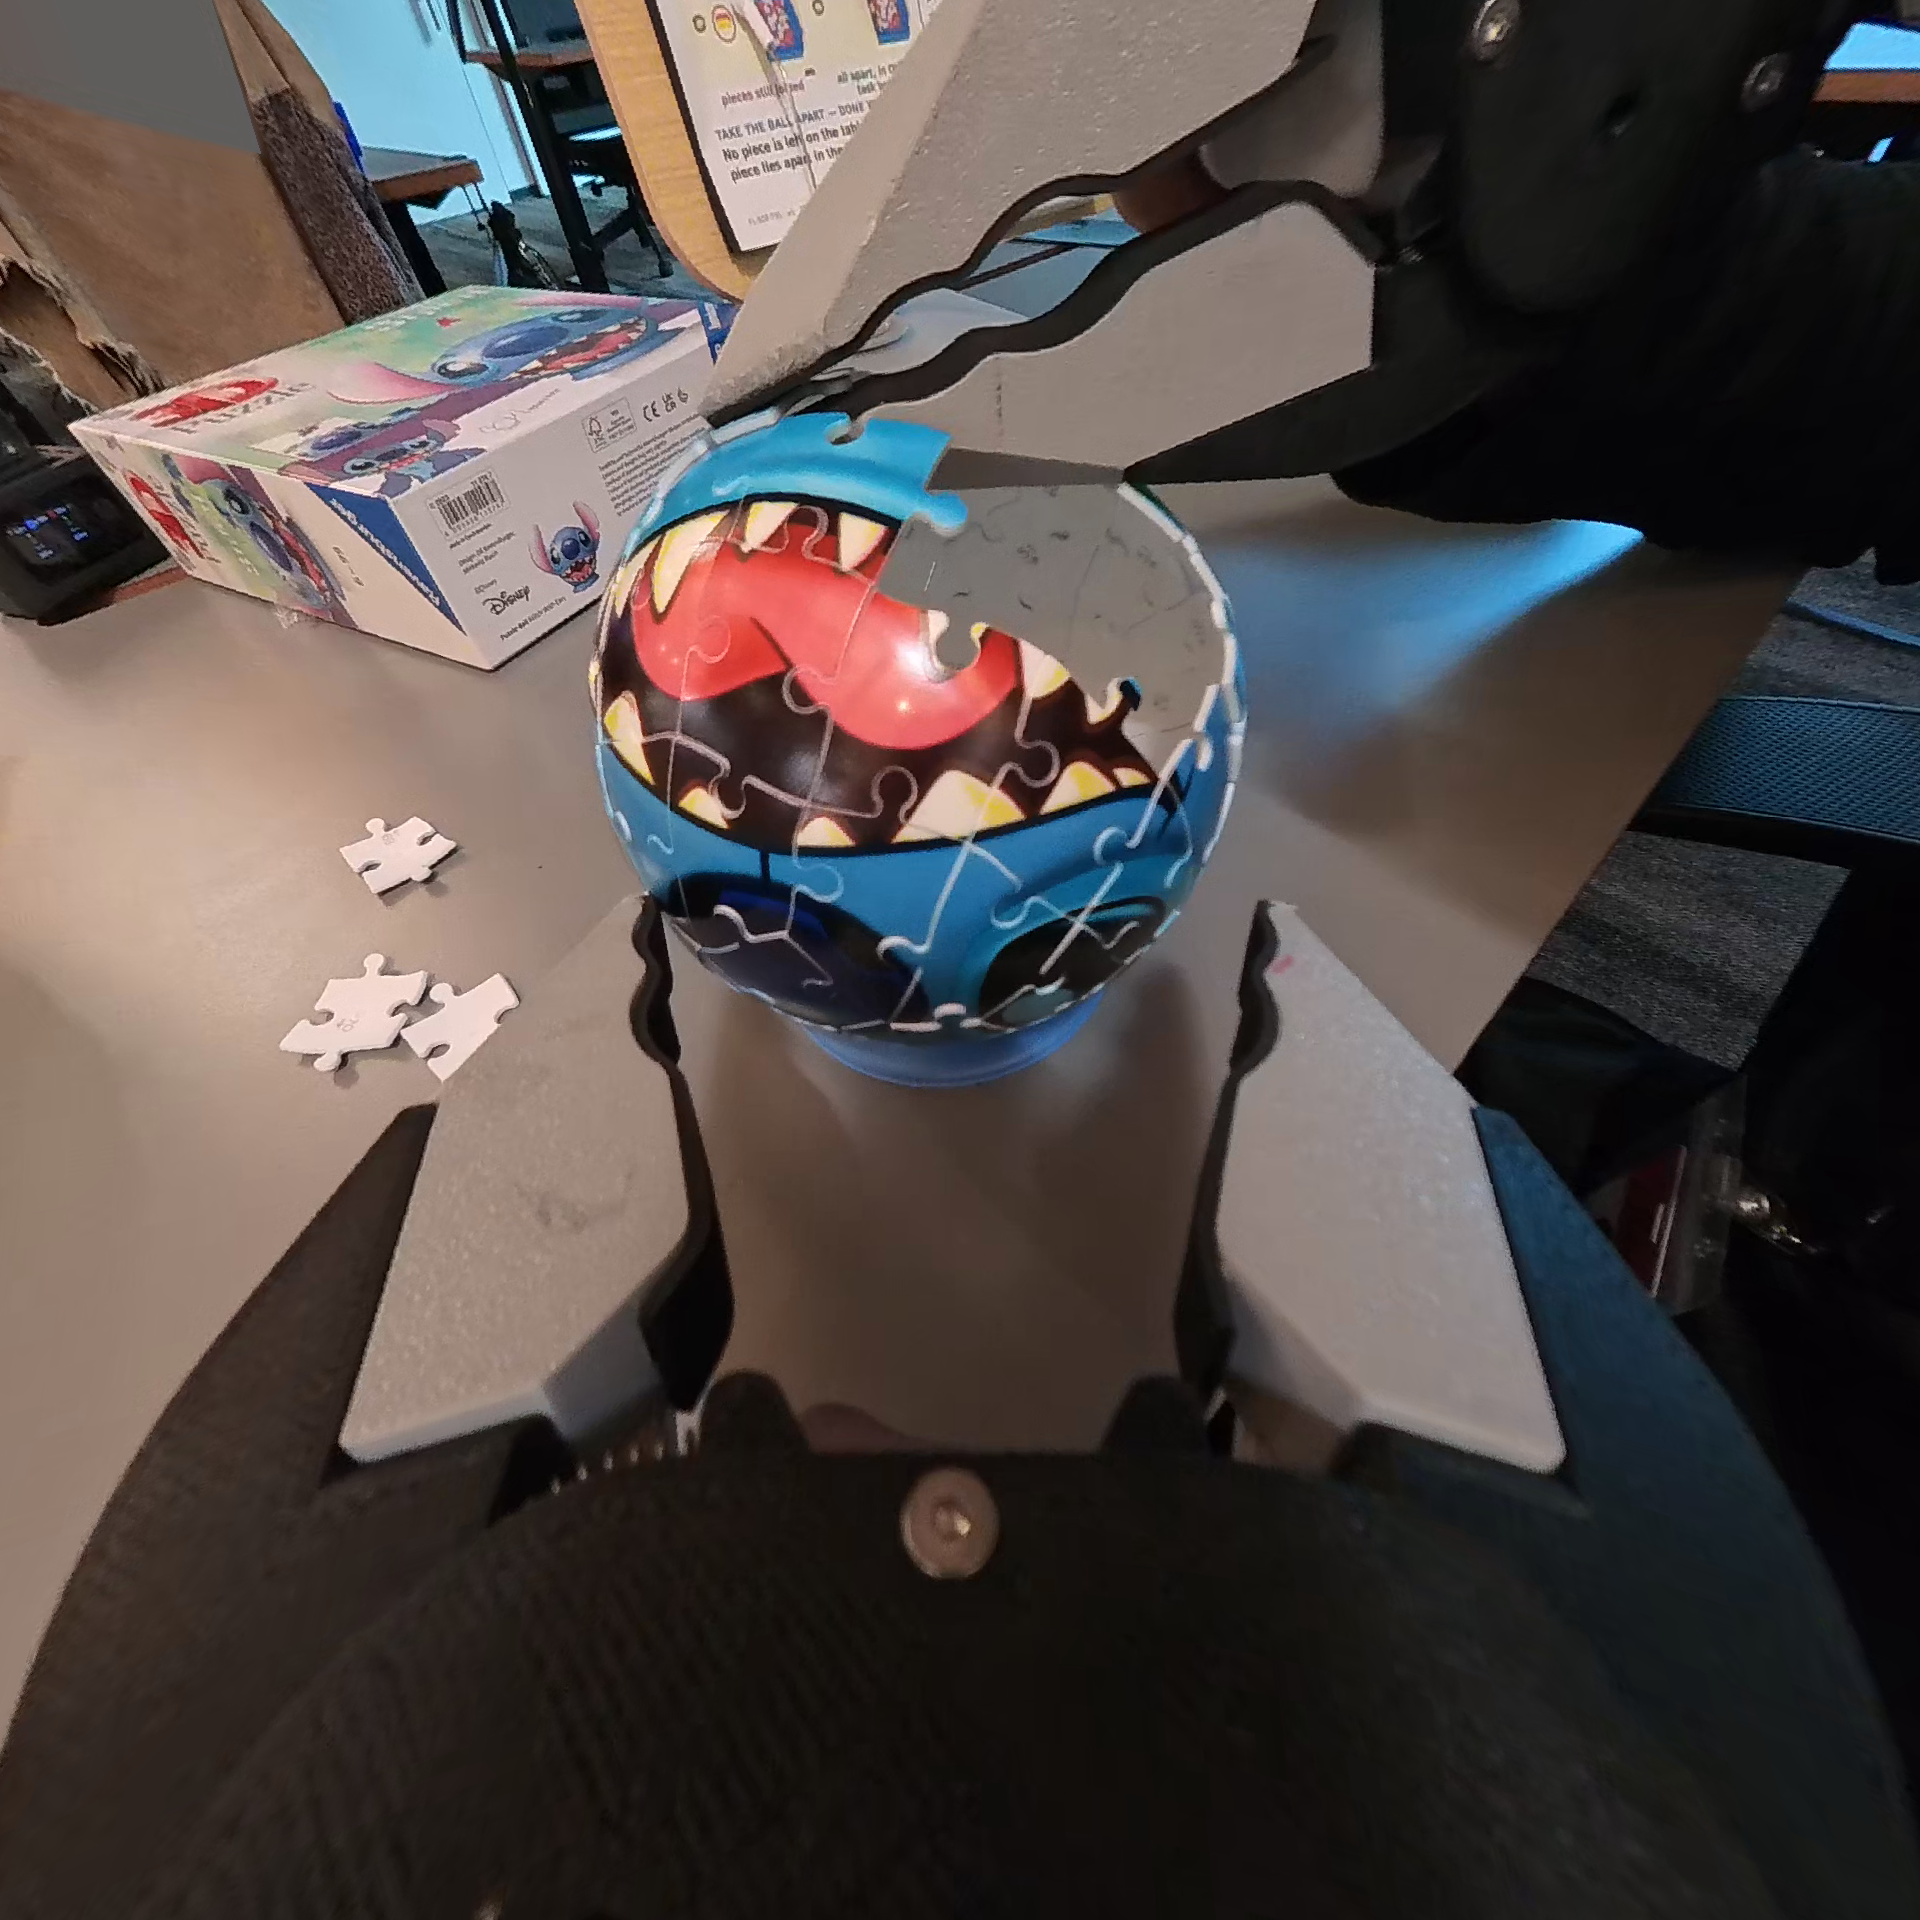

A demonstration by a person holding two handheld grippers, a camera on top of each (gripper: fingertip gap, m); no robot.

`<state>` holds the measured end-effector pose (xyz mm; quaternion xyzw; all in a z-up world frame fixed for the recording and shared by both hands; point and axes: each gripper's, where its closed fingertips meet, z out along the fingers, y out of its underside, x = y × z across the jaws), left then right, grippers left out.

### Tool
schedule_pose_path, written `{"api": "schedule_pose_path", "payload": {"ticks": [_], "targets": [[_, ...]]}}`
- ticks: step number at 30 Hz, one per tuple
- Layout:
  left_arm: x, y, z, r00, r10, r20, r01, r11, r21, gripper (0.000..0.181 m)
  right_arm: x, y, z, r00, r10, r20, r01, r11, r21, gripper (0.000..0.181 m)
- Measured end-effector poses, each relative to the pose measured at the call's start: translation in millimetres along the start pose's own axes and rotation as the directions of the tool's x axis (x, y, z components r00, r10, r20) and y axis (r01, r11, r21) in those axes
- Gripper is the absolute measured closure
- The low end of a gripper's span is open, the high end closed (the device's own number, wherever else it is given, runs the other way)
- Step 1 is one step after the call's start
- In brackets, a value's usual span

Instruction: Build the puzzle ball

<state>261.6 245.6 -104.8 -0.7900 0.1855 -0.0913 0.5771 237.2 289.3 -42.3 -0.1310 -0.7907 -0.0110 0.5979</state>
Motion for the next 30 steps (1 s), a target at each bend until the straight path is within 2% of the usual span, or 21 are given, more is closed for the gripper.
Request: {"api": "schedule_pose_path", "payload": {"ticks": [1,15,19,25,30], "targets": [[-0.1,-0.1,0.1,1.0,-0.002,0.0,0.002,1.0,0.0,0.073,0.0,-0.1,0.1,1.0,-0.001,0.0,0.001,1.0,-0.001,0.181],[-1.4,0.2,-0.9,1.0,-0.006,0.001,0.006,1.0,-0.003,0.075,0.0,-2.8,-0.1,1.0,0.012,-0.004,-0.012,0.999,0.035,0.18],[-1.7,-0.6,-1.8,1.0,-0.001,0.003,0.001,1.0,-0.001,0.076,1.1,-4.6,0.3,1.0,-0.018,0.021,0.017,0.998,0.061,0.17],[-1.6,-2.0,-2.8,1.0,-0.006,-0.001,0.006,1.0,0.006,0.077,-3.9,-5.9,2.5,0.992,-0.1,0.081,0.091,0.99,0.107,0.175],[-1.5,-1.6,-2.4,1.0,-0.005,-0.003,0.005,1.0,0.011,0.077,-2.7,-4.3,6.3,0.988,-0.145,0.051,0.139,0.984,0.11,0.18]]}}
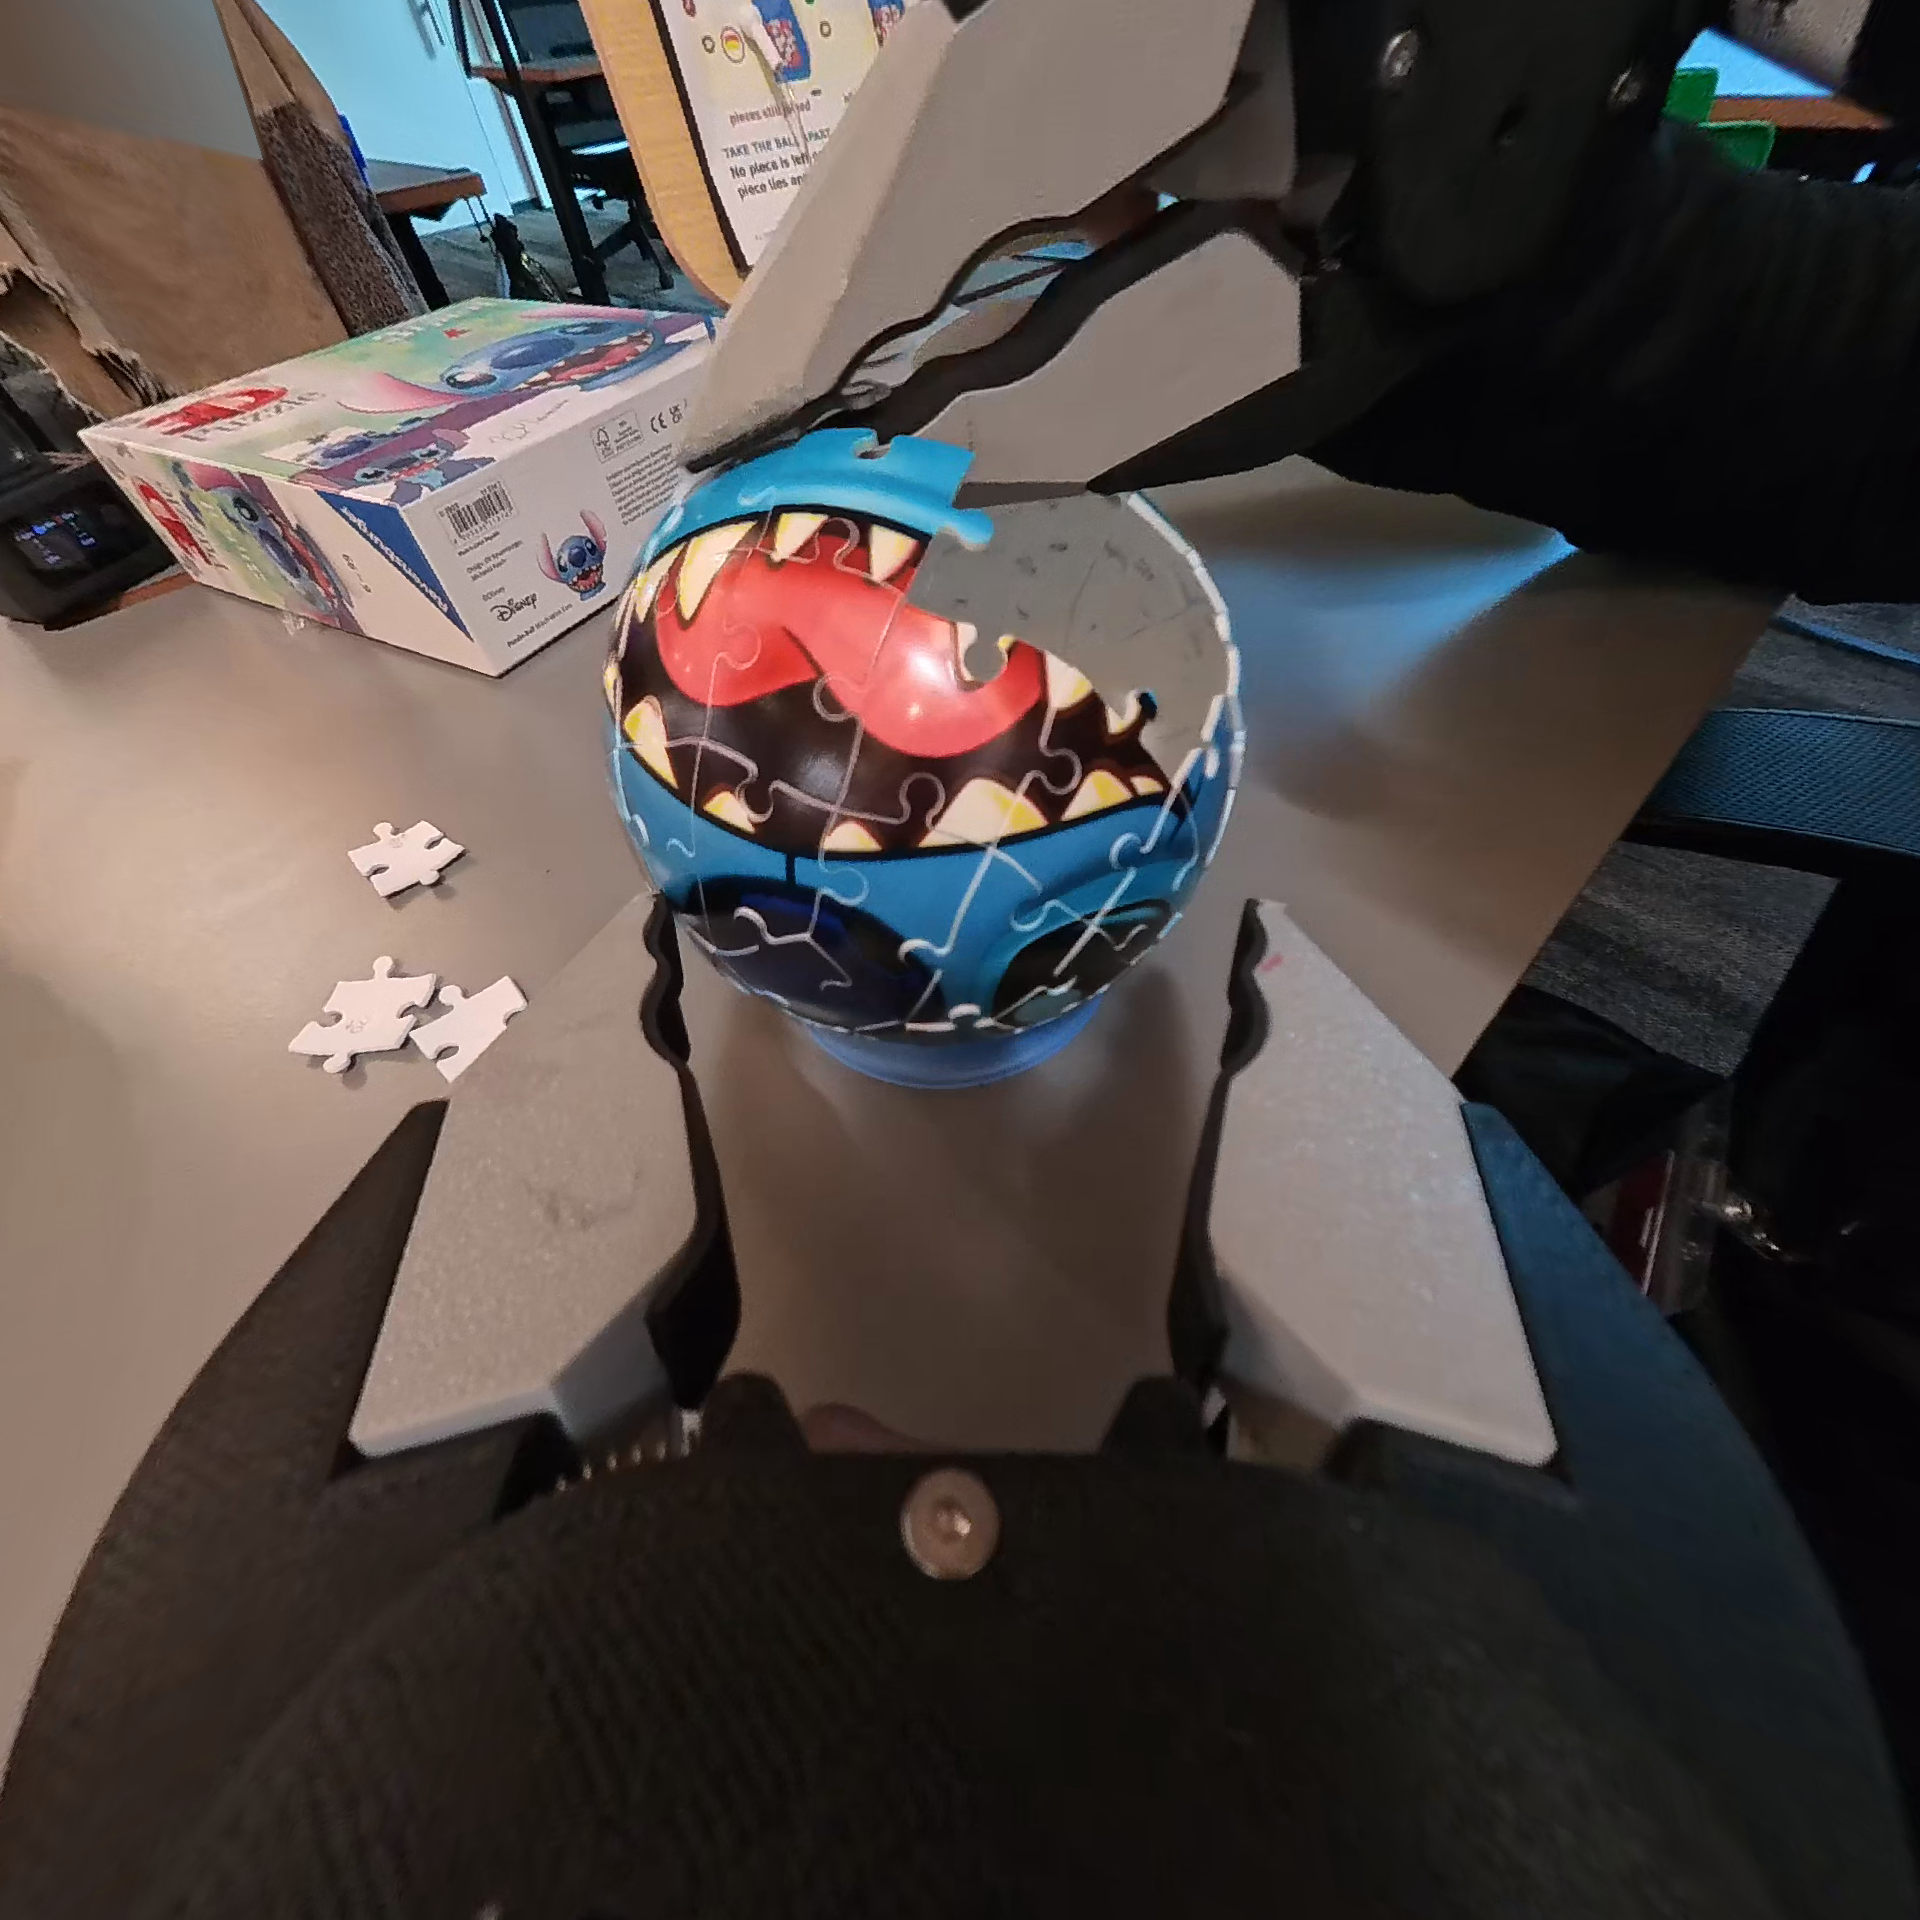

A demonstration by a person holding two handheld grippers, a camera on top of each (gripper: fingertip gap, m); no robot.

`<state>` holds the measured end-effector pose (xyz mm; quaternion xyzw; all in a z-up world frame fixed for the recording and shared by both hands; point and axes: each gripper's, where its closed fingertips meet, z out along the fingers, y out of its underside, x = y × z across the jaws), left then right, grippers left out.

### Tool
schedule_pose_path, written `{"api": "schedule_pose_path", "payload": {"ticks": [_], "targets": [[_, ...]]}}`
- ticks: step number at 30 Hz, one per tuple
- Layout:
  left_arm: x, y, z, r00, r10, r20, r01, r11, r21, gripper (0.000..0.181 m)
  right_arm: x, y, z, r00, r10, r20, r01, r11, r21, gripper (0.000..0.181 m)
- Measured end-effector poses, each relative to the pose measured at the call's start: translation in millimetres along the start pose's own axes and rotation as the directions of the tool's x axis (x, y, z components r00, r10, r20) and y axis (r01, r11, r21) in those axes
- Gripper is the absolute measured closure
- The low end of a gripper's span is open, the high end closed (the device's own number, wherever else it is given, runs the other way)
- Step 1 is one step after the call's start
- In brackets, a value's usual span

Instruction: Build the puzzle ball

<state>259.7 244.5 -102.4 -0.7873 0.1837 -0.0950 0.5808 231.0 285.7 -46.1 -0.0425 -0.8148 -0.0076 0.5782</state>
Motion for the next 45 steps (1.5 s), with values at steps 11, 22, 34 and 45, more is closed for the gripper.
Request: {"api": "schedule_pose_path", "payload": {"ticks": [11,22,34,45], "targets": [[0.2,0.0,1.1,1.0,-0.004,0.003,0.004,1.0,-0.001,0.076,-0.5,-0.7,-1.1,1.0,0.008,0.007,-0.008,1.0,0.016,0.18],[0.2,0.0,1.5,1.0,-0.004,0.005,0.005,1.0,-0.003,0.075,-0.3,-0.3,-0.9,0.999,0.04,0.005,-0.04,0.999,0.024,0.18],[0.5,-0.2,2.0,1.0,-0.001,0.005,0.001,1.0,-0.005,0.074,-0.6,0.3,-1.4,0.998,0.063,0.02,-0.063,0.998,0.016,0.18],[0.5,-0.3,2.4,1.0,-0.001,0.006,0.001,1.0,-0.005,0.074,-0.3,0.3,-0.9,0.998,0.061,0.014,-0.061,0.998,0.016,0.18]]}}
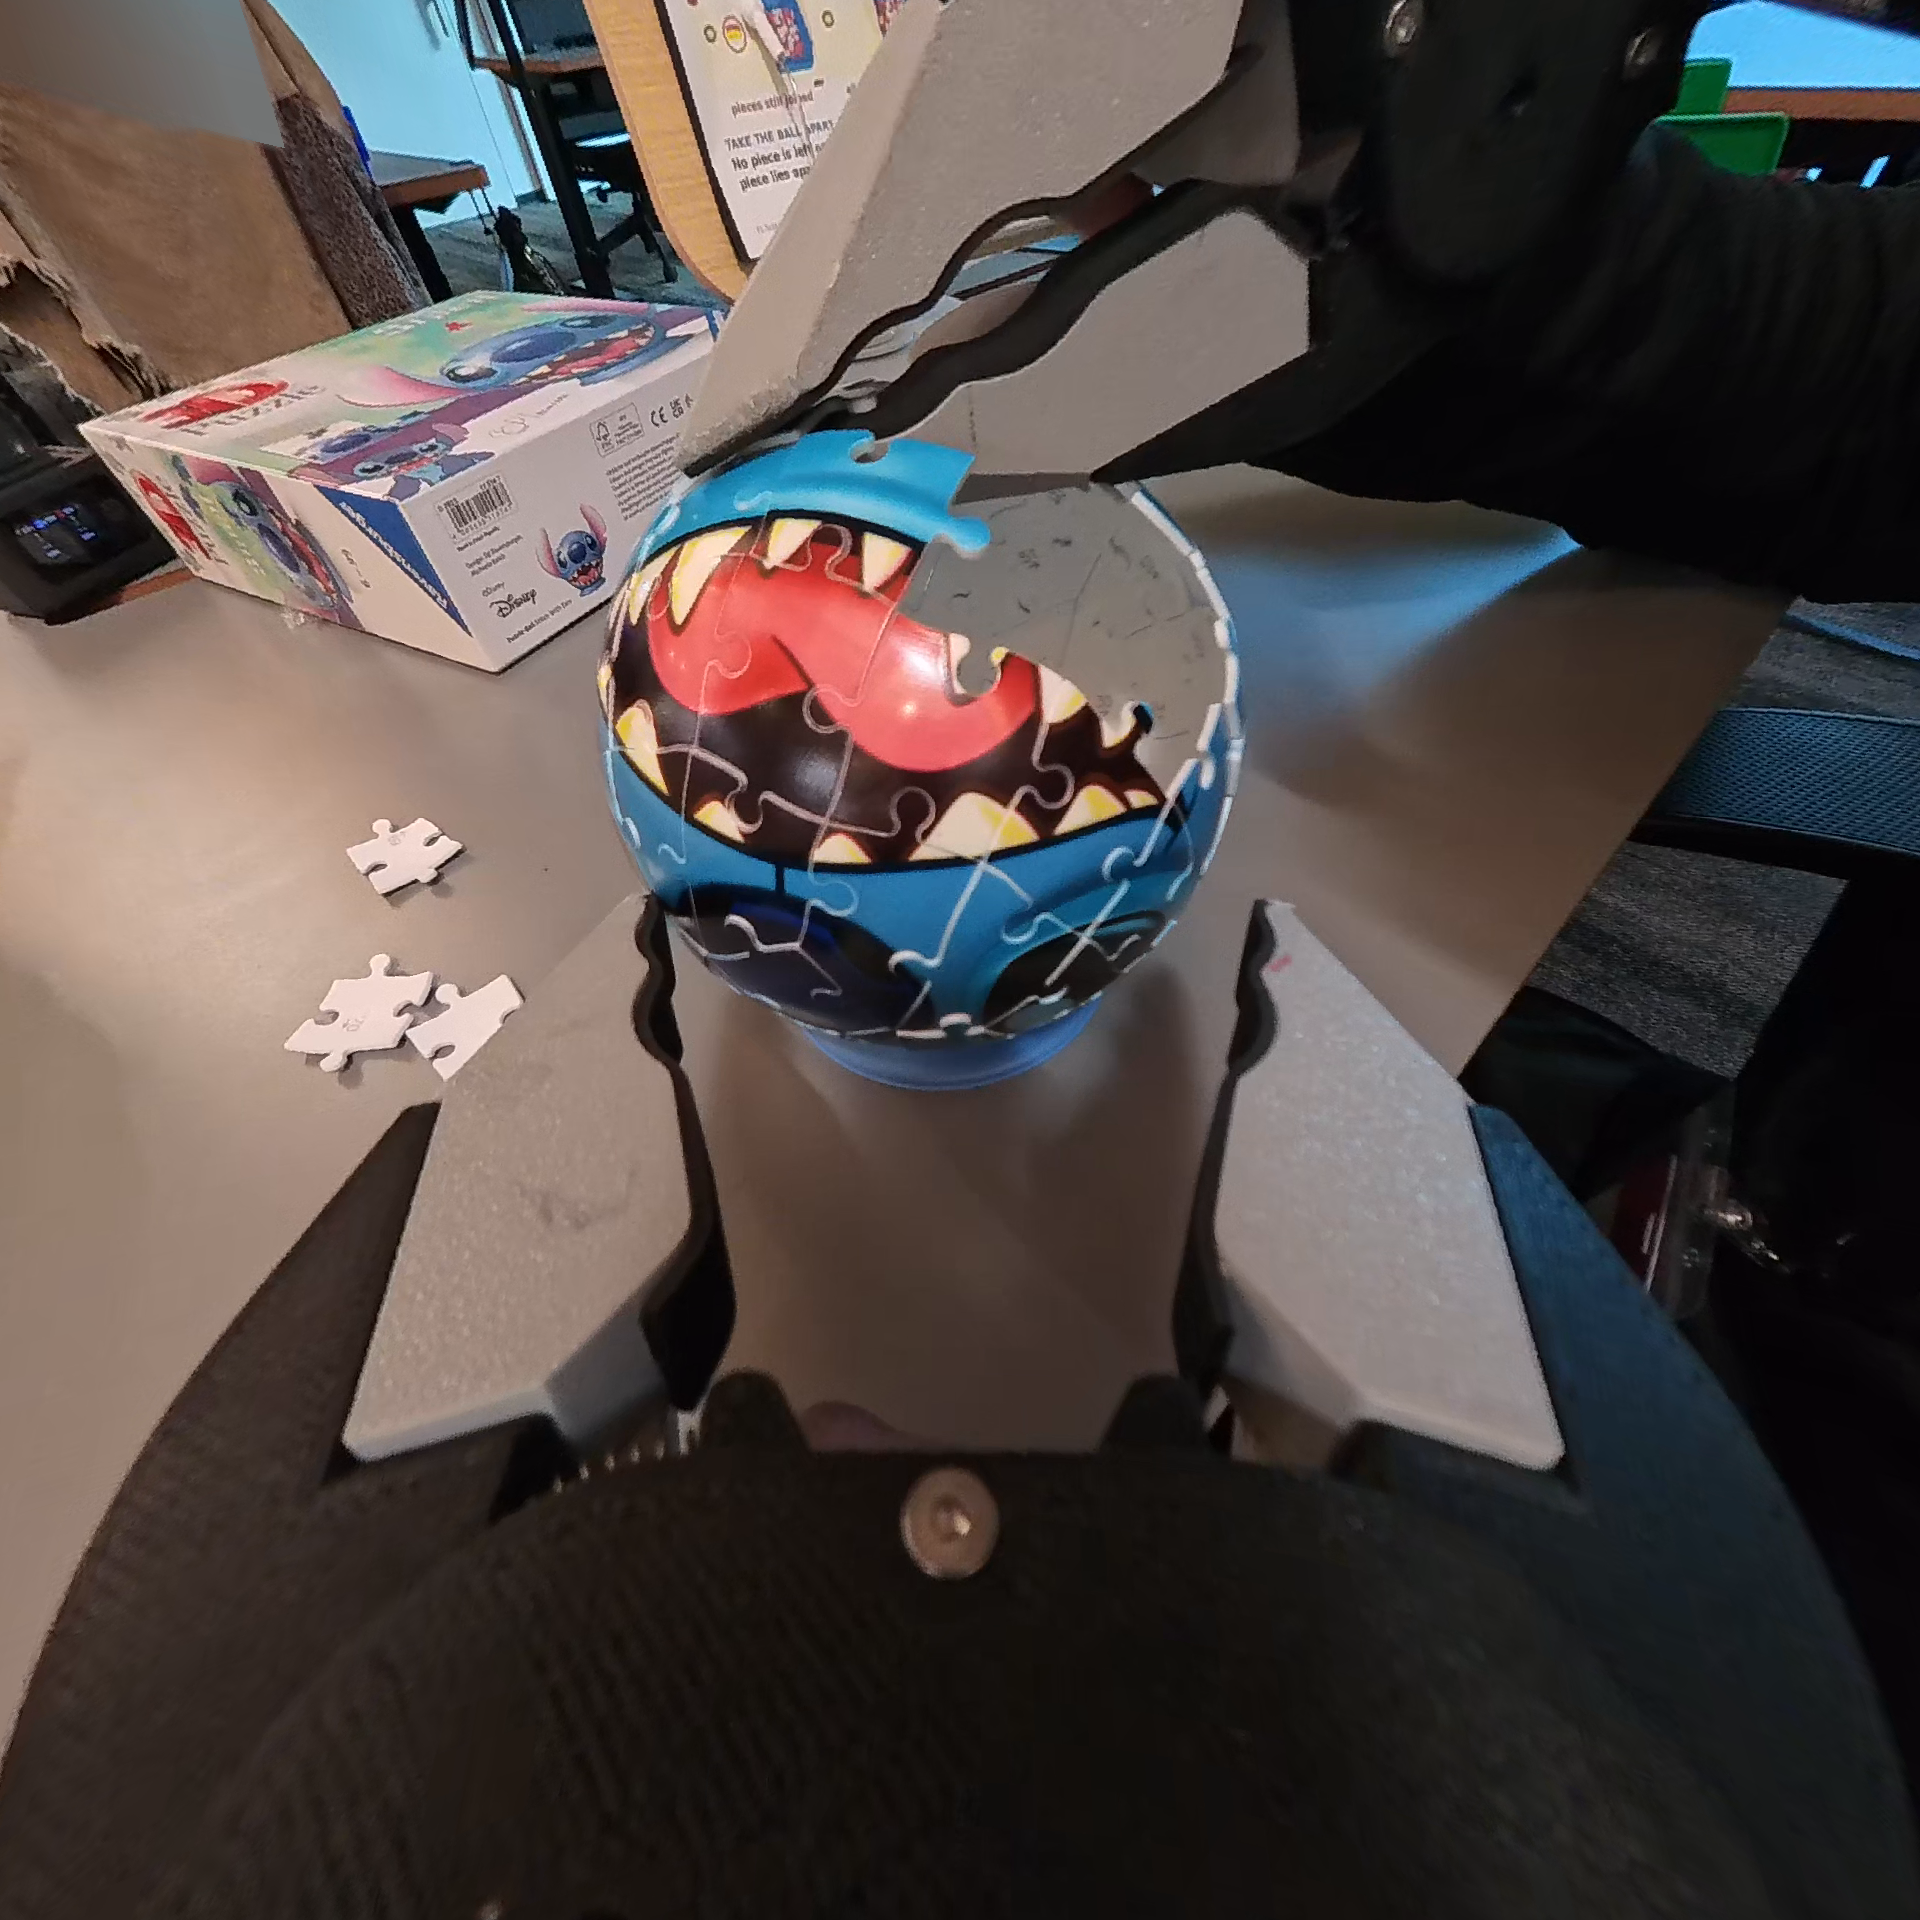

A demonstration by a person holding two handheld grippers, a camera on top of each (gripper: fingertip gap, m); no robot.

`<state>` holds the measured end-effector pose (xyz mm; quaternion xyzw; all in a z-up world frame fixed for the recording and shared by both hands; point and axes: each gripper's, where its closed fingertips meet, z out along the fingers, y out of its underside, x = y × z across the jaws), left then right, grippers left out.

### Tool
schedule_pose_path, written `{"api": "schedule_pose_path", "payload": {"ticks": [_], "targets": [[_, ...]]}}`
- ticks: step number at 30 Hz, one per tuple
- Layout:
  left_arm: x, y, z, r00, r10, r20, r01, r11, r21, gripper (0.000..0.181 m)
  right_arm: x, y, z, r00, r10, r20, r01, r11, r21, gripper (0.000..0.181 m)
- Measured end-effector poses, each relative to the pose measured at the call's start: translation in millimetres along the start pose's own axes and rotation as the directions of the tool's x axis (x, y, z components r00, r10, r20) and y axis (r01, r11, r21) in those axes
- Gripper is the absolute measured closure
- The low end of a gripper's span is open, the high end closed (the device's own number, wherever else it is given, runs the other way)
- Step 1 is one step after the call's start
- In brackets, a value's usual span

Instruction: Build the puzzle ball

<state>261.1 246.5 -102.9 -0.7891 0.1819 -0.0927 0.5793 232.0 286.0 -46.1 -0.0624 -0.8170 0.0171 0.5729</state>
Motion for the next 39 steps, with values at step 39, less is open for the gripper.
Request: {"api": "schedule_pose_path", "payload": {"ticks": [39], "targets": [[2,-5,-7,1.0,0.001,-0.021,-0.001,1.0,0.017,0.08,4,5,-13,0.991,-0.125,-0.04,0.127,0.99,0.06,0.164]]}}
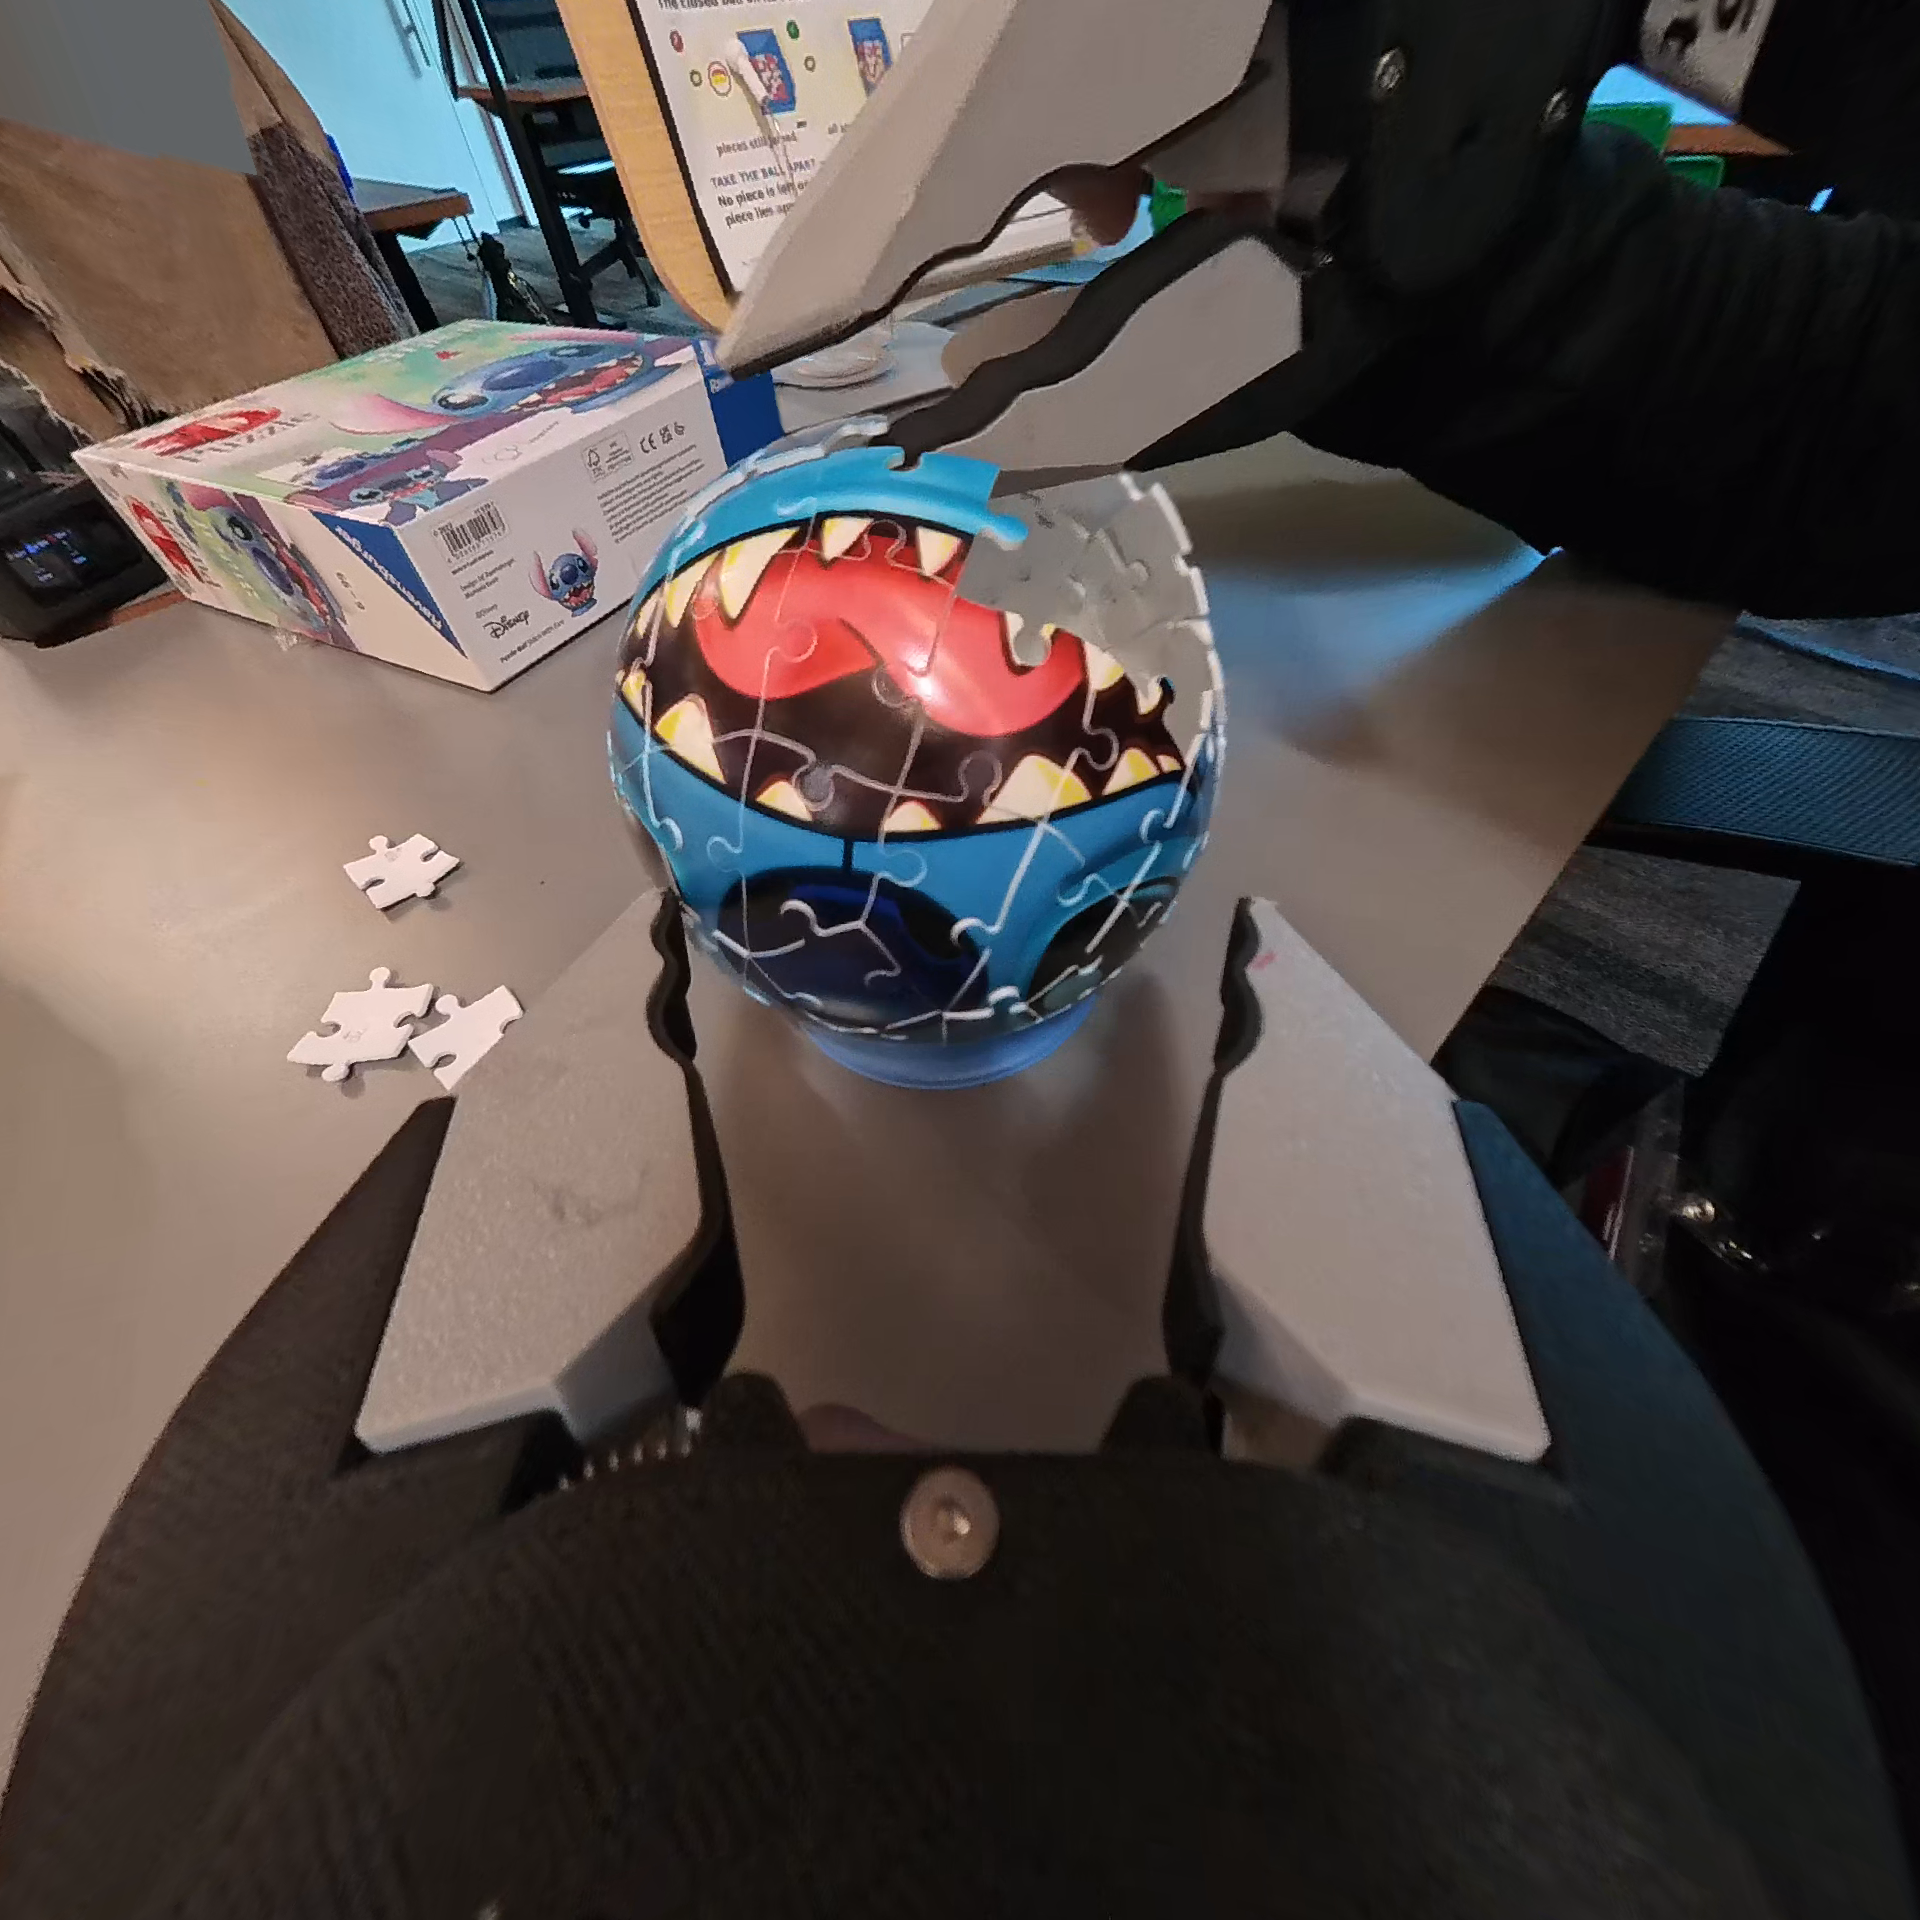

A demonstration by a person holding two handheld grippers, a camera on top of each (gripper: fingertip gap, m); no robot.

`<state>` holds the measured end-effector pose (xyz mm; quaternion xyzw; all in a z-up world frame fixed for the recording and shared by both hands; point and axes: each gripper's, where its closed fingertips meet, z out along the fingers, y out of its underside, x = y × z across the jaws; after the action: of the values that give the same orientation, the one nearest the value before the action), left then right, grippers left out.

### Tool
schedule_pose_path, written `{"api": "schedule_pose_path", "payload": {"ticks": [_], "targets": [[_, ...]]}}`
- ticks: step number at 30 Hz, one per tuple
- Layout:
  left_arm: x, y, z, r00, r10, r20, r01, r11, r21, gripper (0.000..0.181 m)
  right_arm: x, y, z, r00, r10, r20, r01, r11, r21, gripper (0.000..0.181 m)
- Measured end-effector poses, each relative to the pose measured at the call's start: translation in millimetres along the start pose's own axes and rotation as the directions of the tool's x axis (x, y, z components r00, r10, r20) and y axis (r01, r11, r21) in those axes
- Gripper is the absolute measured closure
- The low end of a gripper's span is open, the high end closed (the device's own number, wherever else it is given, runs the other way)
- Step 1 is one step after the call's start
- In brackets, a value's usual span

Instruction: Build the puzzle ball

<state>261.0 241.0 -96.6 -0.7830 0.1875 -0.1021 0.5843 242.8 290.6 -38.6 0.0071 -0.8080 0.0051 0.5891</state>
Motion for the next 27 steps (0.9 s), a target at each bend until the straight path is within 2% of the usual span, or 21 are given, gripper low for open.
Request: {"api": "schedule_pose_path", "payload": {"ticks": [9,27], "targets": [[0.2,0.0,0.1,1.0,-0.002,-0.002,0.002,1.0,0.005,0.079,-1.1,0.2,-7.7,1.0,0.003,0.019,-0.004,0.999,0.037,0.156],[0.7,1.5,1.8,1.0,-0.006,0.002,0.006,1.0,-0.002,0.078,6.8,-2.0,-3.4,0.997,-0.042,-0.057,0.044,0.999,0.023,0.156]]}}
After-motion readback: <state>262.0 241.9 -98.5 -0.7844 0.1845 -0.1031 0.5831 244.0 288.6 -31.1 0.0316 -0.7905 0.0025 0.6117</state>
